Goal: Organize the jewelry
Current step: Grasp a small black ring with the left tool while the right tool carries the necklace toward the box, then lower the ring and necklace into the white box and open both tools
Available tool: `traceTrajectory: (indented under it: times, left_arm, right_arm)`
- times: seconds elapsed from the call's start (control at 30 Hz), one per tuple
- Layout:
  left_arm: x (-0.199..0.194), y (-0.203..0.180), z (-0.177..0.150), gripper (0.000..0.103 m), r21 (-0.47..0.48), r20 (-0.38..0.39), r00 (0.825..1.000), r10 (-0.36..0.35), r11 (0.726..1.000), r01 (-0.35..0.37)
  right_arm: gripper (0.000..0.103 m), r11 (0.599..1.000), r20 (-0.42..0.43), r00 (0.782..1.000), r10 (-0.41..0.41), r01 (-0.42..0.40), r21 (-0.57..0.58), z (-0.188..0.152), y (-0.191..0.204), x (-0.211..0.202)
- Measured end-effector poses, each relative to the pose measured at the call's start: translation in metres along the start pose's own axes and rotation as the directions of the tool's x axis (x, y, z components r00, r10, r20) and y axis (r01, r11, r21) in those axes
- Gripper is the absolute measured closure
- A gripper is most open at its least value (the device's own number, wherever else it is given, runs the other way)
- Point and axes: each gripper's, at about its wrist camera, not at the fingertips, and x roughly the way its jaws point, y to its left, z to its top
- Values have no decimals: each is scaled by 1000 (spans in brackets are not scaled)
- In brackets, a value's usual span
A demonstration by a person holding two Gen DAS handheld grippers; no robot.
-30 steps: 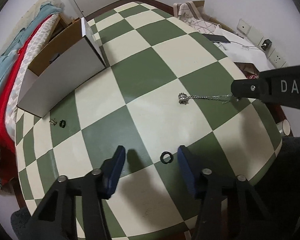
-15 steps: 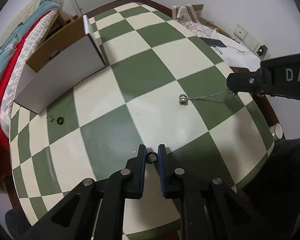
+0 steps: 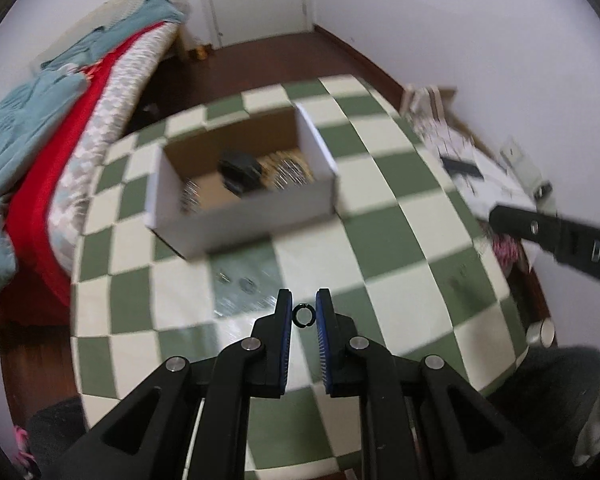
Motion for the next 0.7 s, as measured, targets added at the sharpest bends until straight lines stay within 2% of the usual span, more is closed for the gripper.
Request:
traceTrajectory:
  times: [0.2,0.4,0.5,0.7]
  left_arm:
    - [-28,44,36,94,-88,60,998,-4,996,10]
    - [-30,87,74,94,-147,74,997,-2,989,13]
    - [-18,103,90,94,-166,51,999,-4,986,12]
    - [32,124,106,94,-194,-74,996,-50,980,34]
  right_arm:
    - [98,997,50,998,41,-37,-65,22,35,-24]
    - [98,987,94,991,98,-85,-136,54,81,-40]
    - [98,980,109,987,118,-98,-172,74,106,-40]
    - [98,971,79,989,128,-109,-211,110,142,-12]
